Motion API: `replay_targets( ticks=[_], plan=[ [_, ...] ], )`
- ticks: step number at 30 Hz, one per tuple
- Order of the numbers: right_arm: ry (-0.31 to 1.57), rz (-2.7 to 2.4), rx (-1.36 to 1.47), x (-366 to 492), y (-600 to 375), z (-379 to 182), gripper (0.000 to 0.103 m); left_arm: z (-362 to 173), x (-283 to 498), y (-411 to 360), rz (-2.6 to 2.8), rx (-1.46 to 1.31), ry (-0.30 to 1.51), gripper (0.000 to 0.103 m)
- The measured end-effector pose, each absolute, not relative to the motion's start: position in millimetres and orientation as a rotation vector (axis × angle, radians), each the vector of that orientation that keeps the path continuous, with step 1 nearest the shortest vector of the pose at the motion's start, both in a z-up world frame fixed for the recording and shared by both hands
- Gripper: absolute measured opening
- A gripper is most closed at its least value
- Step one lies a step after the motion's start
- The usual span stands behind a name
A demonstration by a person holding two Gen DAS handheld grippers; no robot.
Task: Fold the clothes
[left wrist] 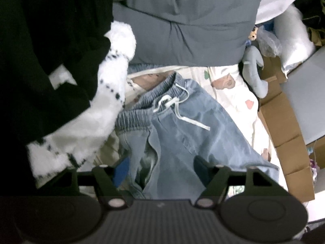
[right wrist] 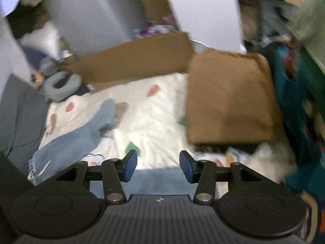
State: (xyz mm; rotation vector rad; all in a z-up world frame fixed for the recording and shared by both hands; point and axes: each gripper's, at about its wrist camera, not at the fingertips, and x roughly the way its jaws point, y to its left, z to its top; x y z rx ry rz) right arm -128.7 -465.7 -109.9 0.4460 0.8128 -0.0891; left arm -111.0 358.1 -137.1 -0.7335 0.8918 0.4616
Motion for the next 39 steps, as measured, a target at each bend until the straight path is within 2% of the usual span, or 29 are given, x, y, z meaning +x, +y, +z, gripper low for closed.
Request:
replay_targets(
  ticks=[5,10,20,29,31,33,35,39],
  plan=[
    [0.802,-0.032,0.395,-72,-450,-97,0.053,-130,-107,363,0.488,-0.745,0.867,0.083],
    [0.804,0.017,0.337,-4,-430,-96,0.053,-136,-98,365,0.512,-0.736,0.891,0.083],
    [0.846,0.252,0.194,181,-354,-128,0.051,-177,-69,371,0.564,-0.67,0.975,0.082],
    [0.924,0.512,0.074,334,-234,-199,0.05,-208,-76,377,0.697,-0.685,0.995,0.073],
    [0.949,0.578,0.038,357,-200,-211,0.05,-212,-80,380,0.721,-0.706,0.977,0.071],
    [0.963,0.65,-0.006,377,-160,-220,0.05,-216,-85,384,0.753,-0.727,0.963,0.062],
    [0.974,0.722,-0.043,395,-120,-228,0.049,-218,-89,385,0.782,-0.742,0.945,0.057],
    [0.972,0.849,-0.112,417,-48,-237,0.049,-221,-98,381,0.803,-0.753,0.908,0.055]
  ],
)
